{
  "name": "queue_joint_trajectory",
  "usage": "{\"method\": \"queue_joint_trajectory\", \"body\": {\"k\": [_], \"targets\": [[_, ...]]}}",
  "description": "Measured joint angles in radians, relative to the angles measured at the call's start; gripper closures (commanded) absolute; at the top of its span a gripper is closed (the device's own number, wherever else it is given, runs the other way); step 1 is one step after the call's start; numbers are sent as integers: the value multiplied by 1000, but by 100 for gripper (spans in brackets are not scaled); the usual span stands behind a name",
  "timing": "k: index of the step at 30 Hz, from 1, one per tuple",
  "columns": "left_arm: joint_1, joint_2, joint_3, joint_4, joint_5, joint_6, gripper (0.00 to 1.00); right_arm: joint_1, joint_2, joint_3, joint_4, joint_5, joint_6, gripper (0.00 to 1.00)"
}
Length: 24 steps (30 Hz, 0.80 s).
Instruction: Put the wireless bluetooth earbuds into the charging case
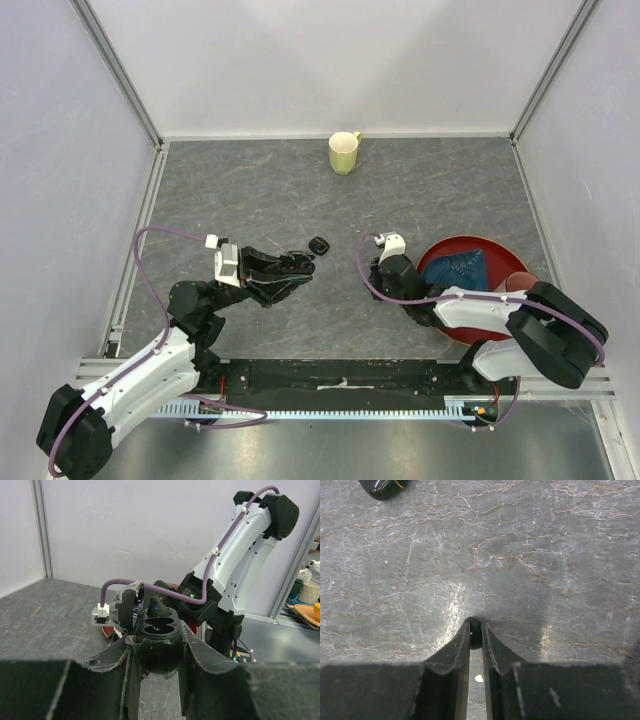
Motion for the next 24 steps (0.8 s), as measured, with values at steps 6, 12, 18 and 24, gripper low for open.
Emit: {"method": "queue_joint_trajectory", "body": {"k": [6,12,18,24], "targets": [[0,0,-2,0,0,0,98,0,2,19,-31,-43,4,91],[0,0,-3,0,0,0,98,4,2,27,-43,-62,23,100],[0,-6,-4,-4,0,0,98,4,-69,47,-117,-87,27,100],[0,-30,-5,-27,-19,1,98,-7,-276,109,-165,-142,15,100]]}}
